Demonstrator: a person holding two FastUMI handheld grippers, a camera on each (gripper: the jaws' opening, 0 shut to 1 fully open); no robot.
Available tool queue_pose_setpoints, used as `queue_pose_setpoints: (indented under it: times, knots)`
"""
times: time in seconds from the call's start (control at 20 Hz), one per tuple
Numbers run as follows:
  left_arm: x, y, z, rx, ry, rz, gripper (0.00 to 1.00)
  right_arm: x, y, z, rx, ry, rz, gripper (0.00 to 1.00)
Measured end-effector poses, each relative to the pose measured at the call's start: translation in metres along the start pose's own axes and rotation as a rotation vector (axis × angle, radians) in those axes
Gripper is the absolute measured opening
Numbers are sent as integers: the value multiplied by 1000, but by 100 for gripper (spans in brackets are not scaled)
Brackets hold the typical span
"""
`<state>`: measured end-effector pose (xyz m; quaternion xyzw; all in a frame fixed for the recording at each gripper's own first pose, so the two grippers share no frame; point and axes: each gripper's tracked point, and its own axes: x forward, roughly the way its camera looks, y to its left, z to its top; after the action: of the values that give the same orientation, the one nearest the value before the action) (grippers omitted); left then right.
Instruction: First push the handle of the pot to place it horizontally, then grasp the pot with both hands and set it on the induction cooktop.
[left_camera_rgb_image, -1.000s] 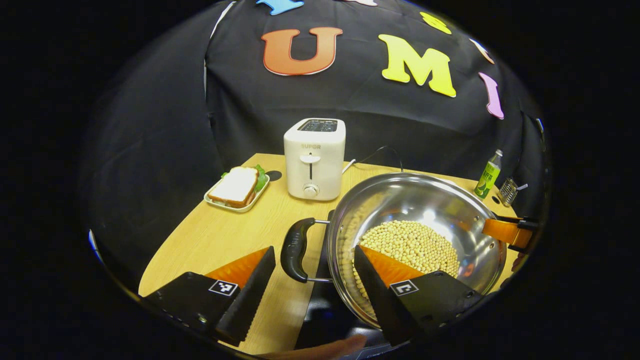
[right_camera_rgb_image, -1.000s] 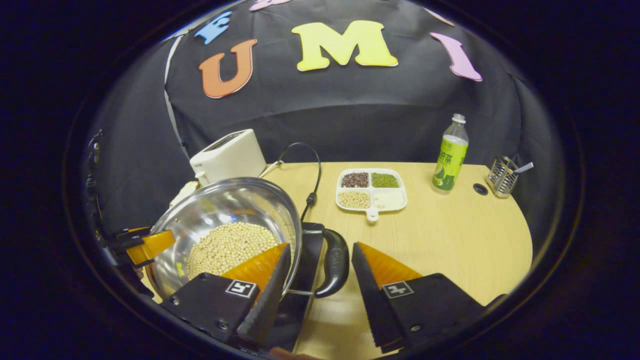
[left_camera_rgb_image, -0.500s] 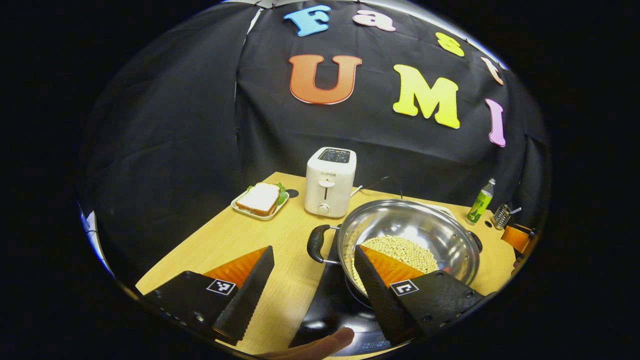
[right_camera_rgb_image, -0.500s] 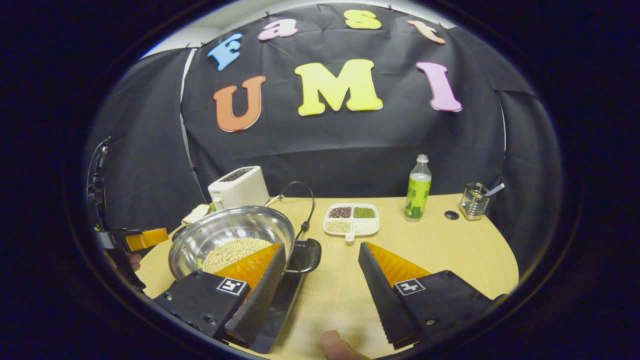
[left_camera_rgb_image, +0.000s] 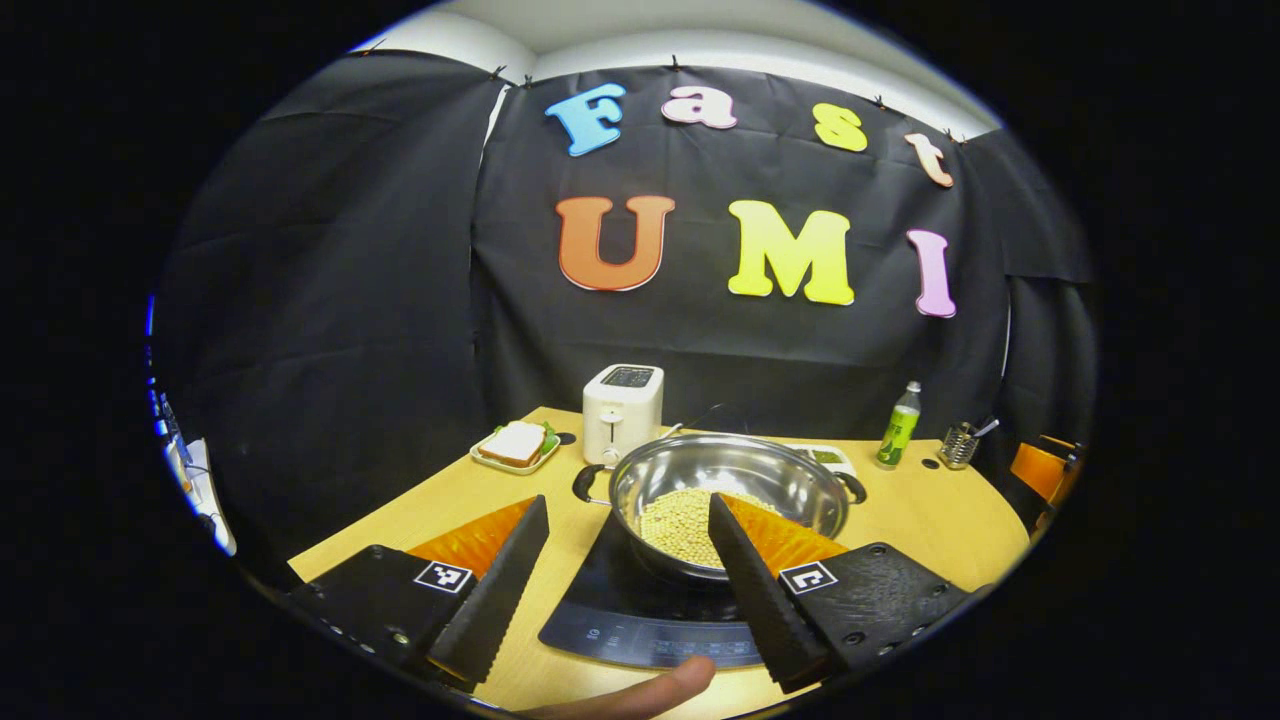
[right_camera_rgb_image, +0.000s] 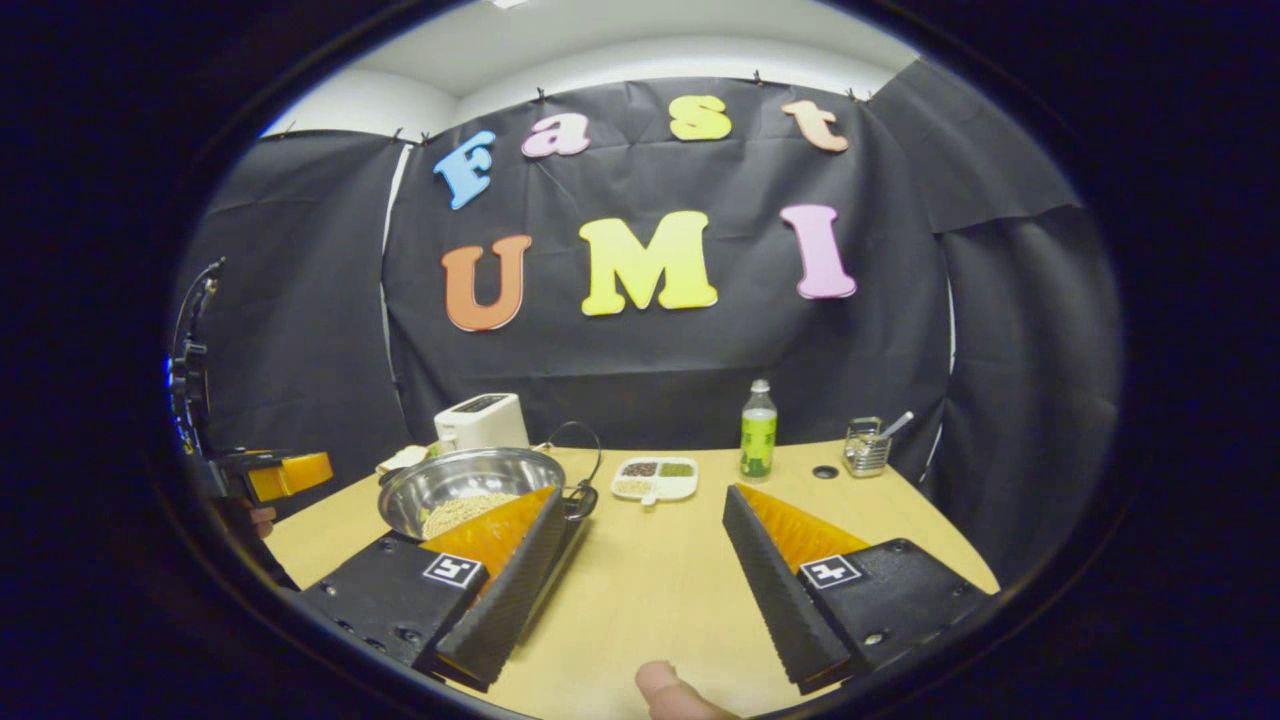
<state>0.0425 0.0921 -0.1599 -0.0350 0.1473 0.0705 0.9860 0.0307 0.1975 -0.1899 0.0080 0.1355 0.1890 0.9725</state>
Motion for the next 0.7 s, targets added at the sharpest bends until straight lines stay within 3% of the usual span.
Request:
queue_pose_setpoints:
  times: [0.25, 0.4, 0.7]
  knots:
    - [-40, -47, 44, 9, -99, -52, 95, -60, -53, 30, -32, -80, -91, 99]
    - [-68, -61, 67, 57, -183, 2, 96, -91, -75, 47, -62, -139, -143, 100]
    - [-118, -107, 72, 51, -267, -77, 95, -134, -97, 64, -54, -204, -191, 100]
